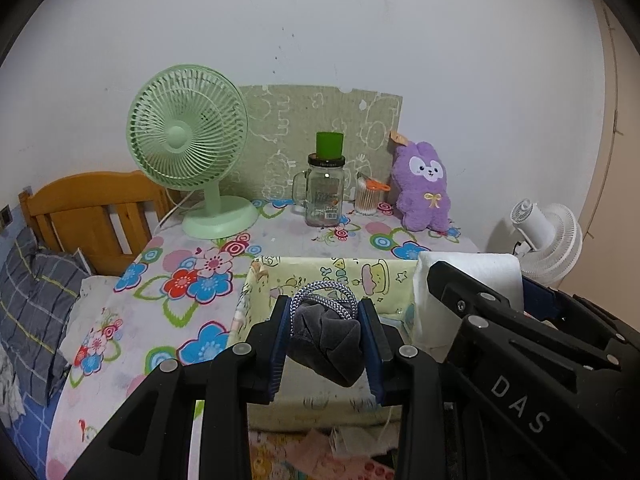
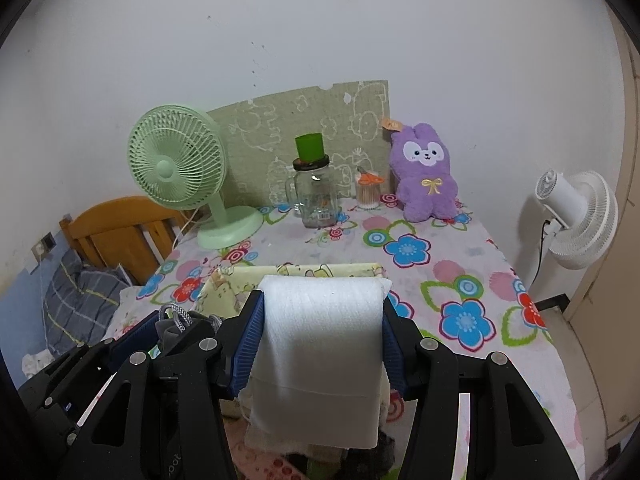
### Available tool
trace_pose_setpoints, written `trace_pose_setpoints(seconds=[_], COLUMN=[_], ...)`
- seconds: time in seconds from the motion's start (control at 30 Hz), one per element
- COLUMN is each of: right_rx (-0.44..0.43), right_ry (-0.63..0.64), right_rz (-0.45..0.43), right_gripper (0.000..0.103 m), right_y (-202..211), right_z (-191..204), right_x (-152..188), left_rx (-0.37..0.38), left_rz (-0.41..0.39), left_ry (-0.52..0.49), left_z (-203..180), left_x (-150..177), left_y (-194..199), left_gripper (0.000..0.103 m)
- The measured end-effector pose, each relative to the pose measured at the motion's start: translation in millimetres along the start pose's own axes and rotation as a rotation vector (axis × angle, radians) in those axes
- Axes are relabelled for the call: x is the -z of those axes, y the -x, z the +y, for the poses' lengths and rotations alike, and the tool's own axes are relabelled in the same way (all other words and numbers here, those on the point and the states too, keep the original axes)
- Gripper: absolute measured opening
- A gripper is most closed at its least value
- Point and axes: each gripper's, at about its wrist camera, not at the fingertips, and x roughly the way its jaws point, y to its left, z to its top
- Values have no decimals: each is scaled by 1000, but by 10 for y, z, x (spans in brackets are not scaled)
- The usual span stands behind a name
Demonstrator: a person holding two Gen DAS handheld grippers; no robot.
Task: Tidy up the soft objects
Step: 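Lift both held items and carry them over the yellow fabric box, then lower the grey item and white cloth into the box and open both tools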
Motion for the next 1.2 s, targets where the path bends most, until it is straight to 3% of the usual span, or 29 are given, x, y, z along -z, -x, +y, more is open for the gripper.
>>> trace_pose_setpoints(seconds=[0.53, 0.7, 0.83, 0.93, 1.03, 1.07, 1.2], right_rx=[-7, -20, -34, -44, -45, -46, -39], right_ry=[23, 23, 24, 22, 32, 31, 35], right_rz=[60, 80, 82, 71, 70, 65, 45], right_gripper=[57, 57, 57, 58, 70, 79, 89], right_y=[-696, -844, -901, -909, -921, -916, -863], right_z=[8, 19, 28, 36, 52, 54, 66], right_x=[-52, -38, -28, -23, -25, -23, -26], left_rx=[-5, -23, -31, -22, -14, -14, -28], left_rz=[99, 139, 155, 157, 160, 157, 144], left_ry=[48, 51, 56, 55, 44, 41, 33], left_z=[160, 187, 198, 193, 160, 150, 126], left_x=[0, 24, 35, 38, 39, 39, 27], left_y=[-639, -761, -817, -819, -826, -819, -776], left_gripper=[35, 41, 63, 66, 73, 76, 83])
